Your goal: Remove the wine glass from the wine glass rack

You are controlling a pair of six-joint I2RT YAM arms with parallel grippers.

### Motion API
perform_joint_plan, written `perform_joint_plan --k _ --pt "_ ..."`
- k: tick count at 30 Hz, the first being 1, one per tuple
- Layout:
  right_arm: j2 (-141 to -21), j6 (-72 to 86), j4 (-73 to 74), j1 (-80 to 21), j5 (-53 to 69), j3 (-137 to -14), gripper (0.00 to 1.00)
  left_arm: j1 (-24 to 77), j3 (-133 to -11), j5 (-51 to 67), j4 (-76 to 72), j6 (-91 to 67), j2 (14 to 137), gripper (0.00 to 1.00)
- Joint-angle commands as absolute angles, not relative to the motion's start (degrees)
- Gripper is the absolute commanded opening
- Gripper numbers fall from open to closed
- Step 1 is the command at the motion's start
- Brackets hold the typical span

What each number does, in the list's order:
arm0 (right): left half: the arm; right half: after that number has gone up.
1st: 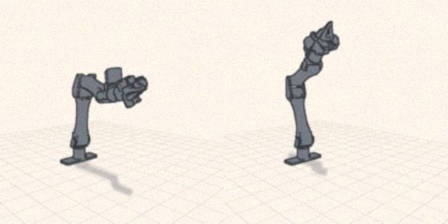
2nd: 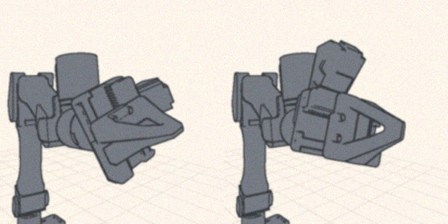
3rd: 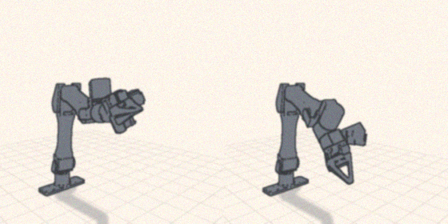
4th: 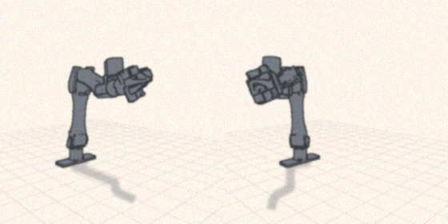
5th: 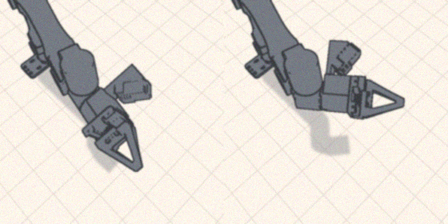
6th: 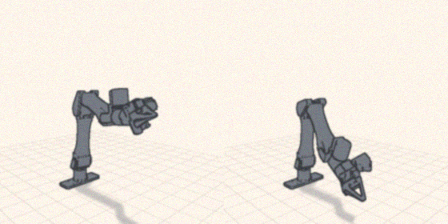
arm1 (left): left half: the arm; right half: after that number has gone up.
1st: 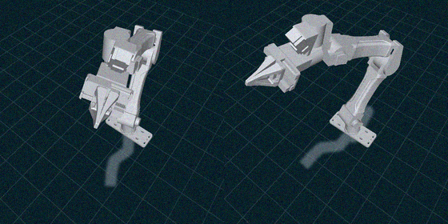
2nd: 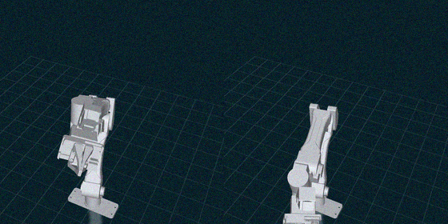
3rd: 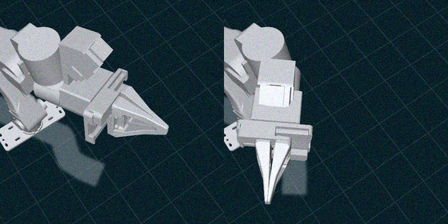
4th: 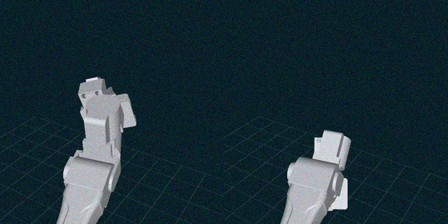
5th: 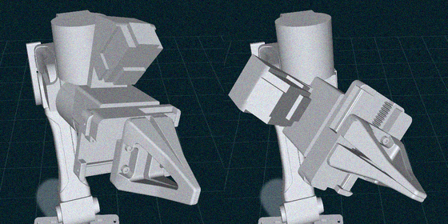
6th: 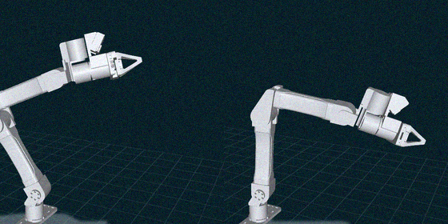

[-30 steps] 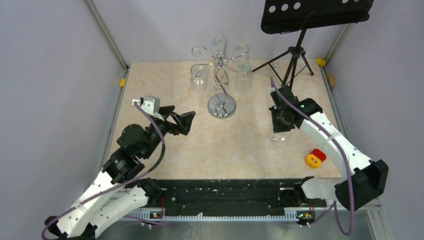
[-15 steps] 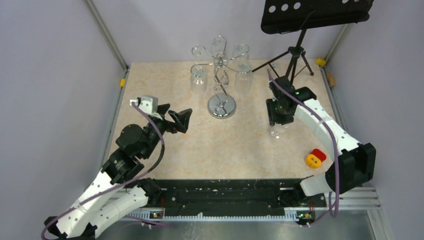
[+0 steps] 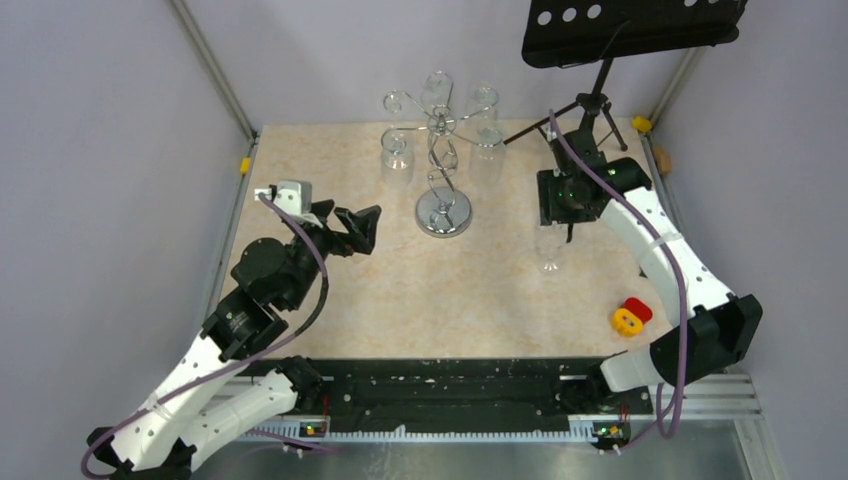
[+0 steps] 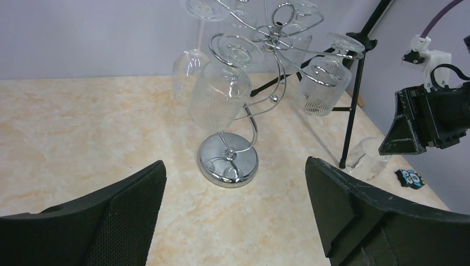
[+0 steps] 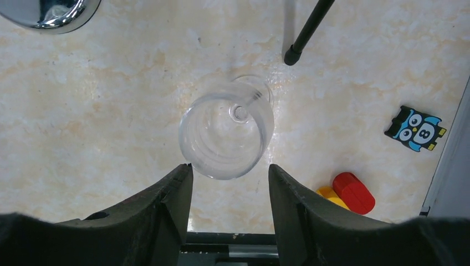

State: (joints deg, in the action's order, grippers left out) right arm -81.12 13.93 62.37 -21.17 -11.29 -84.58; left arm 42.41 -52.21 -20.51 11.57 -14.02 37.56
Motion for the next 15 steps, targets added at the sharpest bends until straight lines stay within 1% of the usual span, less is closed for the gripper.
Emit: perform_joint_plan --k 1,8,12,15 --pt "-78.0 13.7 61.5 -20.4 -12.7 -87.2 0.54 42.5 -55.4 -22.8 11.4 -16.6 37.6 0.99" --pt "-72.1 15.0 55.5 -19.8 -11.1 -83.6 0.55 42.5 -58.7 -19.7 14.8 -19.4 39.7 0.99" --pt "-71.9 15.1 56.1 -18.6 -12.8 -80.9 0.54 42.5 -58.5 -18.9 14.5 -21.2 39.2 0.99" --pt "-70.4 14.0 54.0 -17.7 -12.7 -77.1 0.6 42.5 -57.8 -19.5 14.3 -22.5 38.3 0.99"
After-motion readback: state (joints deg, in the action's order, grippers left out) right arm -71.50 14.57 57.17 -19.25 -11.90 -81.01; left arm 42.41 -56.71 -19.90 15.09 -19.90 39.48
